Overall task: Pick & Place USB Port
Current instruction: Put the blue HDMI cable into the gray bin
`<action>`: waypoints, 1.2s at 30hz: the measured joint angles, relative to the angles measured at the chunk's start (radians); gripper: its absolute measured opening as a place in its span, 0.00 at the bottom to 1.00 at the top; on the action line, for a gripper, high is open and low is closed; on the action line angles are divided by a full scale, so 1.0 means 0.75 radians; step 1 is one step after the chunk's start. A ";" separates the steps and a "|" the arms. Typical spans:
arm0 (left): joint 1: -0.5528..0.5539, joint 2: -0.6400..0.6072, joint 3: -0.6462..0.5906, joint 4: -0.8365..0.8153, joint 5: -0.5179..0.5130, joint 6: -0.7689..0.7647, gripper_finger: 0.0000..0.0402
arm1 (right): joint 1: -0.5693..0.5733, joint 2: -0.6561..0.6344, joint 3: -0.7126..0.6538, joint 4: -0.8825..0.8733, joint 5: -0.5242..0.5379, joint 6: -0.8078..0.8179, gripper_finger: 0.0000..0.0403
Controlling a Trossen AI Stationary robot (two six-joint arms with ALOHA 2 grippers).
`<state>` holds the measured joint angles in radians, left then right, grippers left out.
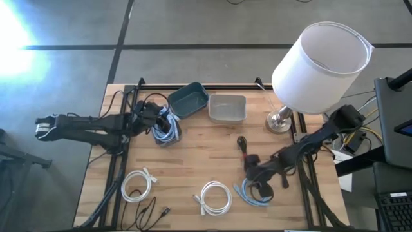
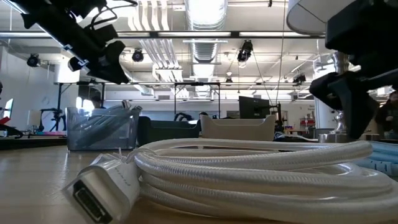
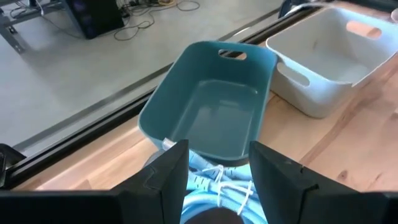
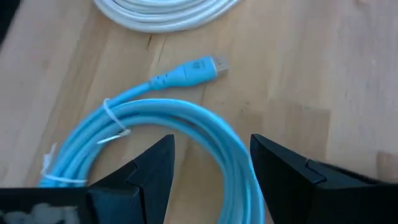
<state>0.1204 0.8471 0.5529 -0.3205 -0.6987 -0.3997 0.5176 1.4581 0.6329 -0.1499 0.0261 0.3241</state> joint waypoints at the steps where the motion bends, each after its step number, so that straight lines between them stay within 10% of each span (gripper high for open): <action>1: 0.000 0.000 0.000 0.003 0.000 0.000 0.43 | -0.002 0.018 0.013 0.003 0.000 -0.019 0.51; 17: -0.001 0.000 0.000 0.009 0.009 0.011 0.43 | -0.001 0.241 0.073 -0.051 -0.001 -0.227 0.49; 36: -0.001 0.000 -0.002 0.020 0.062 0.007 0.43 | -0.028 0.086 0.084 -0.080 -0.003 -0.228 0.04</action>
<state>0.1200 0.8471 0.5514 -0.3054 -0.6521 -0.3946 0.4964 1.5223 0.6960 -0.2102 0.0237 0.1530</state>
